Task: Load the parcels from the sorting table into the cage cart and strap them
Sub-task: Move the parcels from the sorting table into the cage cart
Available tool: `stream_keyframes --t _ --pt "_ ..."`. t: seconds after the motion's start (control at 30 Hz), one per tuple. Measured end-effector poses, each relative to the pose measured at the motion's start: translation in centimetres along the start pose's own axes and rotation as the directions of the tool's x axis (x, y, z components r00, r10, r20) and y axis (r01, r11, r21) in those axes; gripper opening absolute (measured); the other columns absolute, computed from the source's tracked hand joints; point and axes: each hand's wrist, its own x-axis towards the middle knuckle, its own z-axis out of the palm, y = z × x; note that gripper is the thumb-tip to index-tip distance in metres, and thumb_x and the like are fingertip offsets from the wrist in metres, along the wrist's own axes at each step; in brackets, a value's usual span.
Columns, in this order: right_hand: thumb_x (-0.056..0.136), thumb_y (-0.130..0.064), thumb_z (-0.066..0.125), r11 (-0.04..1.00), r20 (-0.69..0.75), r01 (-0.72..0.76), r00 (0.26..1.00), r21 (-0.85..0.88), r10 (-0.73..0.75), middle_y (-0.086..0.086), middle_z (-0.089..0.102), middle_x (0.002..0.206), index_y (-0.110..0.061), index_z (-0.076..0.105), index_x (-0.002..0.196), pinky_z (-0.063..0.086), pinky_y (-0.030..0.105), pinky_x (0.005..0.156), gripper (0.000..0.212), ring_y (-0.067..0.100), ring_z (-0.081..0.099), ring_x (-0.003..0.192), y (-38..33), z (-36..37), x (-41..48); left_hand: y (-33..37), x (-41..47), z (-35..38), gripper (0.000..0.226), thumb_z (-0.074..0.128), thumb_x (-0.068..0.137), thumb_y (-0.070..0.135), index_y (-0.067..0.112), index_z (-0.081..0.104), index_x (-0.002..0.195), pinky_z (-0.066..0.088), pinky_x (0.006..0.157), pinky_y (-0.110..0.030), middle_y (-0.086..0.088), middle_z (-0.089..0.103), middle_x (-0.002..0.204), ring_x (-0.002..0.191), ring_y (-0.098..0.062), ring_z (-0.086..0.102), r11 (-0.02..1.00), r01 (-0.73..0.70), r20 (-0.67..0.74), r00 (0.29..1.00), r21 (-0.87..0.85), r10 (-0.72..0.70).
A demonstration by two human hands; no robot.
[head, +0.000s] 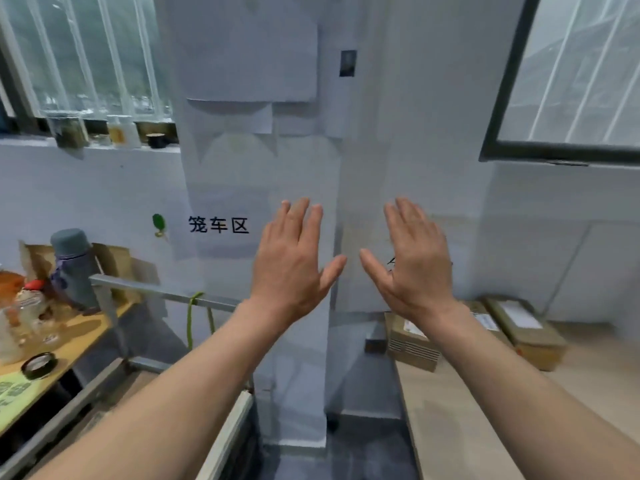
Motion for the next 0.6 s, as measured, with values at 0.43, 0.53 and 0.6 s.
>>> stream_keyframes --t 0.43,0.53,0.6 --pt "0.092 -0.054 0.048 0.940 -0.039 -0.176 0.984 -0.293 0.172 0.018 0.042 0.152 -0.003 0.044 0.147 0.032 0.051 0.115 0.074 0.034 0.038 0.142 15.2 -8.2 -2.0 14.1 8.0 8.8 0.078 0.041 0.087 0.060 0.005 0.041 0.142 0.035 0.111 -0.050 -0.019 0.042 0.147 0.139 -0.040 0.036 0.949 -0.201 -0.011 0.979 -0.244 0.205" --pt "0.093 -0.054 0.046 0.910 -0.061 -0.222 0.975 -0.349 0.214 0.019 0.042 0.152 -0.003 0.044 0.146 0.031 0.050 0.115 0.074 0.034 0.037 0.142 17.6 -9.4 -2.2 16.2 9.5 11.1 0.077 0.045 0.088 0.060 0.008 0.037 0.145 0.032 0.112 -0.048 -0.016 0.039 0.150 0.141 -0.037 0.033 0.928 -0.232 -0.008 0.971 -0.292 0.240" --pt "0.092 -0.053 0.048 0.887 -0.078 -0.245 0.969 -0.391 0.233 0.019 0.043 0.152 -0.003 0.044 0.146 0.032 0.050 0.115 0.073 0.034 0.037 0.142 19.1 -9.8 -2.3 17.2 10.4 12.6 0.077 0.048 0.088 0.059 0.009 0.037 0.146 0.032 0.113 -0.048 -0.016 0.038 0.151 0.142 -0.037 0.032 0.911 -0.255 -0.010 0.964 -0.323 0.266"
